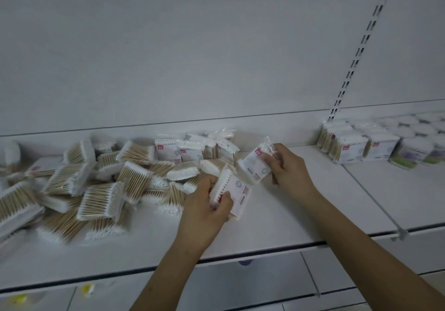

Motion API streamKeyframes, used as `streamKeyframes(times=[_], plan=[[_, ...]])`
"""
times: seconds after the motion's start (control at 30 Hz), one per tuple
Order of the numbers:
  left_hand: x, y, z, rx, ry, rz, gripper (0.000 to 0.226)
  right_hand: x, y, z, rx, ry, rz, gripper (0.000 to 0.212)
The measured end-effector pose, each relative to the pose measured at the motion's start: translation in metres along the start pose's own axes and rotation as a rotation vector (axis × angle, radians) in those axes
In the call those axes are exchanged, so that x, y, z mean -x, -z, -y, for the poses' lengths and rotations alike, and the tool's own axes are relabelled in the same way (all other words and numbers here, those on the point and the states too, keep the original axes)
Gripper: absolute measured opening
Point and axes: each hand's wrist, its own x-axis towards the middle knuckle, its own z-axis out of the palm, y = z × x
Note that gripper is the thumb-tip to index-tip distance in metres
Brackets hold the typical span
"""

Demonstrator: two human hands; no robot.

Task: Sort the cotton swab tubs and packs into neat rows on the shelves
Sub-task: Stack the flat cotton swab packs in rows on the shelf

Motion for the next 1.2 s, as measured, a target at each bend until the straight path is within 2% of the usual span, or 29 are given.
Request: streamKeyframes(times=[0.07, 0.17, 0.3, 0.47, 0.6, 0.73, 0.93, 1.1, 1.2], plan=[[-0.005, -0.005, -0.008, -0.043, -0.041, 0.035, 0.013, 0.008, 0.014, -0.001, -0.046, 0.001, 0.036, 0.01], [-0.017, -0.022, -0.023, -0.111, -0.134, 0.131, 0.017, 0.016, 0.043, -0.007, 0.045, 0.034, 0.019, 0.012], [-0.038, -0.058, -0.045, -0.17, -0.251, 0.175, 0.024, 0.024, 0.095, -0.019, 0.127, 0.018, -0.092, 0.025], [-0.06, -0.114, -0.071, -0.129, -0.303, 0.217, 0.027, 0.033, 0.166, -0.046, 0.208, -0.003, -0.239, 0.021], [-0.079, -0.163, -0.079, -0.186, -0.347, 0.27, 0.027, 0.032, 0.215, -0.076, 0.382, -0.004, -0.326, 0.027], [-0.093, -0.206, -0.087, -0.276, -0.365, 0.309, 0.026, 0.024, 0.25, -0.098, 0.536, 0.011, -0.27, 0.027], [-0.106, -0.249, -0.088, -0.368, -0.452, 0.289, 0.021, 0.003, 0.269, -0.116, 0.693, 0.078, -0.19, 0.024], [-0.114, -0.267, -0.081, -0.431, -0.476, 0.217, 0.03, -0.016, 0.267, -0.126, 0.899, 0.196, -0.153, 0.025], [-0.119, -0.272, -0.075, -0.398, -0.431, 0.187, 0.038, -0.021, 0.263, -0.132, 0.96, 0.169, -0.162, 0.031]])
